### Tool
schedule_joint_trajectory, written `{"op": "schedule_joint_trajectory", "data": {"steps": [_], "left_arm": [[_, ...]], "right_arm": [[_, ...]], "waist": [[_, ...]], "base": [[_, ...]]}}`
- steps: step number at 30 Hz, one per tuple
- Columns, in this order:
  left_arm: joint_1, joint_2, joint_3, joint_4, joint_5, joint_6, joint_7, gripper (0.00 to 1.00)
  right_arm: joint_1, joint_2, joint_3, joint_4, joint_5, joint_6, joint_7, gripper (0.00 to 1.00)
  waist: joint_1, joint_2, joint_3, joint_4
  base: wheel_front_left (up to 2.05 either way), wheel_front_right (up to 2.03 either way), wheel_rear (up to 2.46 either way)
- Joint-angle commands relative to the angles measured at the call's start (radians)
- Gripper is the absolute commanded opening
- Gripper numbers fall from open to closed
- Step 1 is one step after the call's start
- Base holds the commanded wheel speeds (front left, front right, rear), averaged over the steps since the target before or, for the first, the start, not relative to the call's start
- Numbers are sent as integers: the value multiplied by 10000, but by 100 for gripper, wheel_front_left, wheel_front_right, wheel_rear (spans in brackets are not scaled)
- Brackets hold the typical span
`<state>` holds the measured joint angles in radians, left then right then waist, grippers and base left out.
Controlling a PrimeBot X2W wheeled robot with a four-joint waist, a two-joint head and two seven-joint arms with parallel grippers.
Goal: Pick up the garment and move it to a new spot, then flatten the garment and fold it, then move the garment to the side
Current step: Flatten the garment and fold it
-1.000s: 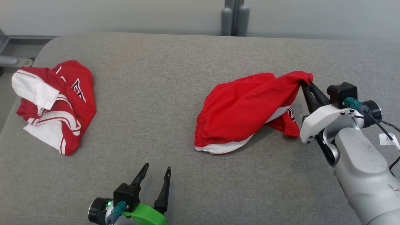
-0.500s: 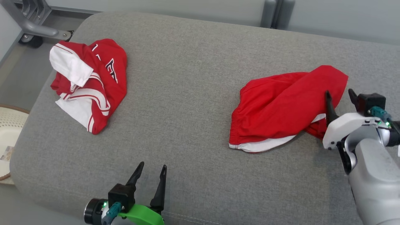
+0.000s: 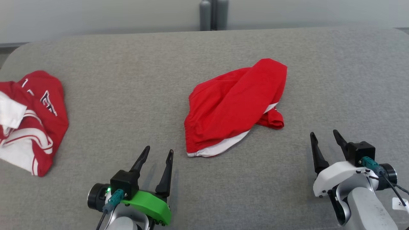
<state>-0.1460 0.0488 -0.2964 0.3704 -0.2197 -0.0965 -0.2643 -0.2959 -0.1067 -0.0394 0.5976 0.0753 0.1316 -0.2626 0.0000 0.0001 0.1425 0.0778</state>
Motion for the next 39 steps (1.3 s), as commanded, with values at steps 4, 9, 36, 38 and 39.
{"op": "schedule_joint_trajectory", "data": {"steps": [4,9,36,38,39], "left_arm": [[-407,31,102,389,-52,-23,-1,100],[-467,37,220,860,-583,-57,-1,100],[-1204,37,527,1213,-689,-200,-1,0],[-1170,38,504,480,-586,-262,-3,0],[-1138,38,457,101,-627,-283,-1,0]], "right_arm": [[362,42,261,-445,98,-17,-32,100],[463,147,391,-553,142,-17,-32,100],[340,355,194,-604,207,-17,-33,100],[415,372,167,-613,226,-17,-33,100],[456,374,127,-599,223,-17,-33,100]], "waist": [[0,-1,-111,-1918],[0,-1,-23,-2407],[0,-1,338,-3060],[0,-1,303,-2957],[0,-1,270,-2887]], "base": [[0,0,0],[0,0,0],[0,0,0],[0,0,0],[0,0,0]]}}
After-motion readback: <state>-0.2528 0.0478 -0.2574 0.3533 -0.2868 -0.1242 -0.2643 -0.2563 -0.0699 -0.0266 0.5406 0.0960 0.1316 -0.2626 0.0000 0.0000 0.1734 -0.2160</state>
